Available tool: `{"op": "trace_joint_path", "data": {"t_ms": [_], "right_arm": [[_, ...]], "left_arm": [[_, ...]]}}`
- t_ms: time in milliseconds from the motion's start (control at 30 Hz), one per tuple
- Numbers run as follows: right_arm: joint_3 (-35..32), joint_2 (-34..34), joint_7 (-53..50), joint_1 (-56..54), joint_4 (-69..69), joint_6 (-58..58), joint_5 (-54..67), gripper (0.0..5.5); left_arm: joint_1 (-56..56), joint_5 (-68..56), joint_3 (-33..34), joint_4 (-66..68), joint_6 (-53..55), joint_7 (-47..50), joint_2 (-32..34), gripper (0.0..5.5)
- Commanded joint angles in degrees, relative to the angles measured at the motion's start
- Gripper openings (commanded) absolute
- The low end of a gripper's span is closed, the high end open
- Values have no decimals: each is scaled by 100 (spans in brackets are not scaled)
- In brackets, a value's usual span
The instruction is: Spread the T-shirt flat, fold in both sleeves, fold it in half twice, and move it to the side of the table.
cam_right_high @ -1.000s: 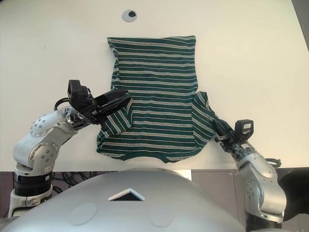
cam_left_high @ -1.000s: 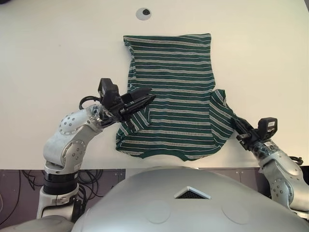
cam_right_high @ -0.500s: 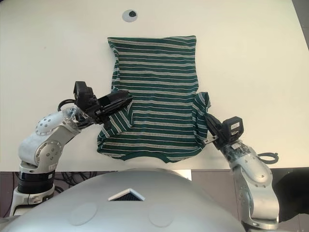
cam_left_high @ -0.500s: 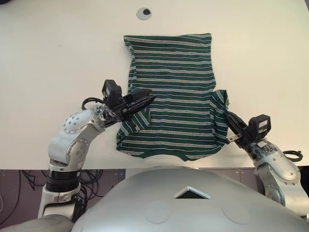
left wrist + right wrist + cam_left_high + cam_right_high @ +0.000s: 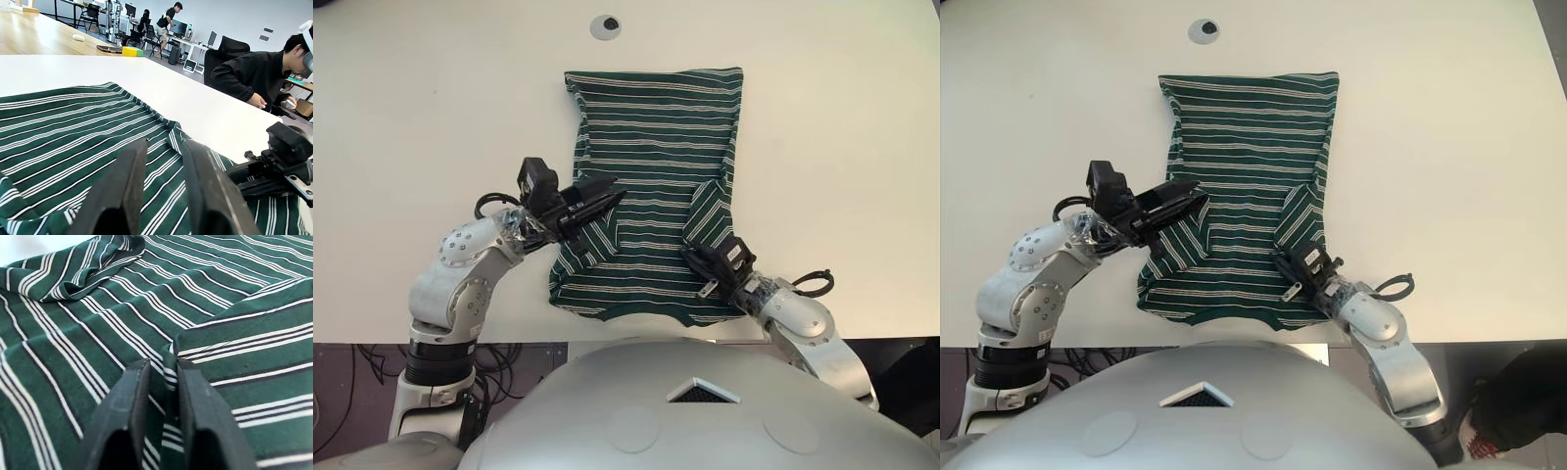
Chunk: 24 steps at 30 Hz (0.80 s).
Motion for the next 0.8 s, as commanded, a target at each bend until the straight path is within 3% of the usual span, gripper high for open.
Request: {"op": "trace_joint_path", "data": {"t_ms": [33, 200, 300, 400, 500, 600, 800], "right_arm": [[-483, -11, 172, 278, -421, 159, 731, 168], [-1751, -187, 740, 710, -1370, 429, 2884, 250], [-2942, -617, 1024, 768, -1367, 577, 3907, 305], [-3254, -1487, 1615, 1189, -798, -335, 2378, 348], [-3244, -2096, 2271, 1728, -89, -1788, 937, 348], [-3221, -2286, 2284, 1767, 461, -2750, -6, 348], [-2323, -2120, 2219, 1413, 1116, -3830, -890, 348]], "left_arm": [[65, 565, 87, 204, -587, -151, 303, 120], [353, 1495, 389, 987, -2563, -952, 891, 120], [658, 1348, 641, 990, -2994, -1800, 1483, 170], [865, 1758, 741, 1376, -3566, -2369, 2083, 215], [1000, 2322, 618, 1704, -3990, -2625, 2537, 252], [972, 2763, 466, 1933, -4350, -2622, 2704, 301], [1160, 3238, 146, 1935, -4773, -2449, 2701, 301]]}}
